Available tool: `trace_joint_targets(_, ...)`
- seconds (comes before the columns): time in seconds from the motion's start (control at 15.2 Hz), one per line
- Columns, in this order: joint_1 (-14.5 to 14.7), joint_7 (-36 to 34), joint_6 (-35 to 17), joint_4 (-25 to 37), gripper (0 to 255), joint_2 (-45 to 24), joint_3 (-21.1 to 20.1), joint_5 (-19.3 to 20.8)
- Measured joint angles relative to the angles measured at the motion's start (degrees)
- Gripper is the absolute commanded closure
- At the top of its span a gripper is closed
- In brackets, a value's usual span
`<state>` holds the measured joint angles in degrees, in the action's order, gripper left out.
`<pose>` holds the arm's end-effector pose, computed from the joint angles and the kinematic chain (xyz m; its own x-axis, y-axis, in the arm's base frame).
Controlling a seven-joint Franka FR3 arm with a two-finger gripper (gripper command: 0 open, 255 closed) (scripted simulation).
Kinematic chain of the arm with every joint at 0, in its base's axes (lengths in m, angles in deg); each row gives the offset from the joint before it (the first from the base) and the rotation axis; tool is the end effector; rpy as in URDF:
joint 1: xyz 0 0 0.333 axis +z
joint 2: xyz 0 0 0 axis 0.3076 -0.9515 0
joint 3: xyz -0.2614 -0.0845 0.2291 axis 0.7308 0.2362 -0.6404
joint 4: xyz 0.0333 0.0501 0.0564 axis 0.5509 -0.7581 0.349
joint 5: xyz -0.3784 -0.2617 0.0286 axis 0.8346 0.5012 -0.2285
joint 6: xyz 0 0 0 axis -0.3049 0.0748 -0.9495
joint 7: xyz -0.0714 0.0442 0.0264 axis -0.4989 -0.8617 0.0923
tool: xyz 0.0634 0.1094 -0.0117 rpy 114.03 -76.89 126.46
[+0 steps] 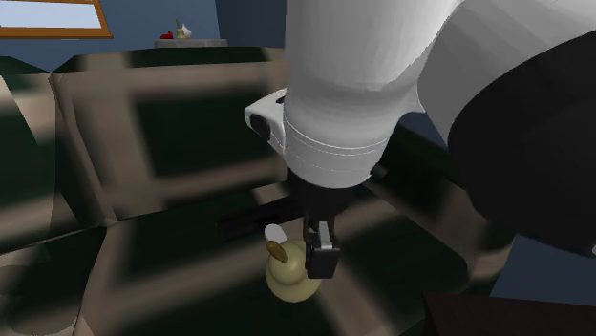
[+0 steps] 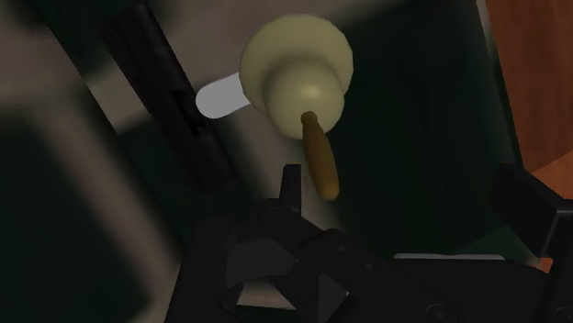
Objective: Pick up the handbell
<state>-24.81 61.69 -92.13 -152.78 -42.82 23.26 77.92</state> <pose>0.5782 -0.0537 0.4560 0.9857 0.1609 0.0500 0.1347 -0.9307 0.3400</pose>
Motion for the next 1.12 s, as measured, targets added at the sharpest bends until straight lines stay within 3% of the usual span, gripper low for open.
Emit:
trace_joint_targets(0.53,-1.25,-4.5,-3.38,10.4,0,-15.5,1.09,9.42)
trace_joint_targets(1.06,-1.35,-7.42,-7.58,9.5,0,-19.42,1.76,12.12)
trace_joint_targets(1.12,-1.33,-7.62,-7.81,9.38,255,-19.57,1.79,12.25)
